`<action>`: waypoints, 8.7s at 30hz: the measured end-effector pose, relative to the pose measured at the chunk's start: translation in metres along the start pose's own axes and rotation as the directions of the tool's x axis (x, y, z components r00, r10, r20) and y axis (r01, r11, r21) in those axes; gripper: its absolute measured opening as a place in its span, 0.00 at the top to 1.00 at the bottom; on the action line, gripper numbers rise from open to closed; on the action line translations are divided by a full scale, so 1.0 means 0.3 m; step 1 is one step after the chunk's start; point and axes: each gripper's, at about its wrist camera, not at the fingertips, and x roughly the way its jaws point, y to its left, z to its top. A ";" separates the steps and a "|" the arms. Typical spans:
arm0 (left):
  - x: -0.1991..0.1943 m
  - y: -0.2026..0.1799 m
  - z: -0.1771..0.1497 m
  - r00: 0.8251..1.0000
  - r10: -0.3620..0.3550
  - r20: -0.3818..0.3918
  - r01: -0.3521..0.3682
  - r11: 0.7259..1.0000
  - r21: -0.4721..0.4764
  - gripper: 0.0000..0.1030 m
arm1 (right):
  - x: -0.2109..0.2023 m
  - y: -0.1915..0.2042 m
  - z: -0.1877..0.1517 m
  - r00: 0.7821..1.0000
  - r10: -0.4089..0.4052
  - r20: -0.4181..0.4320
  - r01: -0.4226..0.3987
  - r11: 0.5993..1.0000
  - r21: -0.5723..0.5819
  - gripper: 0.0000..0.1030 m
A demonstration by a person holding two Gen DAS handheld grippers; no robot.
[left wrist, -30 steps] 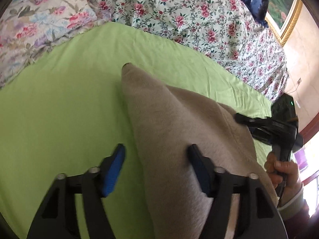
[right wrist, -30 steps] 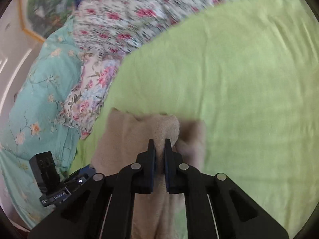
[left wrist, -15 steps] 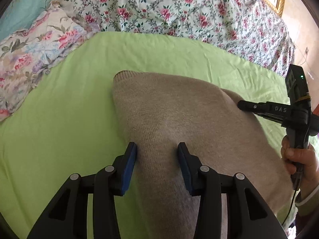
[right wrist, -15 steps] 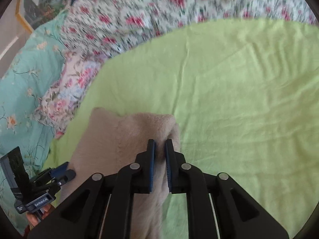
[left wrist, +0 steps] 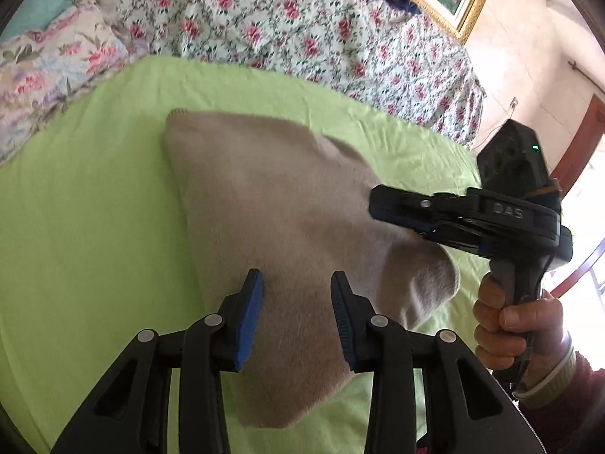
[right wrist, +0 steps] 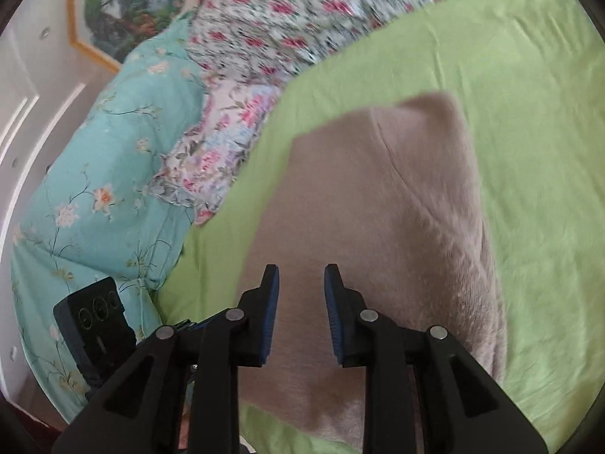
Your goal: Fold small clothes
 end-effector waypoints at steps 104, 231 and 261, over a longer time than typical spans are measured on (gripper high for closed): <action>-0.214 -0.104 -0.137 0.866 0.499 -0.024 -0.498 0.866 0.049 0.01 | -0.305 0.128 -0.313 0.941 -0.332 0.064 0.337 0.901 -0.275 0.17; -0.169 -0.174 -0.053 0.865 0.501 0.016 -0.500 0.859 0.108 0.01 | -0.228 0.214 -0.309 0.923 -0.383 0.031 0.365 0.851 -0.377 0.00; -0.121 -0.159 0.012 0.860 0.511 0.021 -0.510 0.854 0.099 0.01 | -0.174 0.181 -0.203 0.928 -0.370 0.040 0.359 0.864 -0.353 0.00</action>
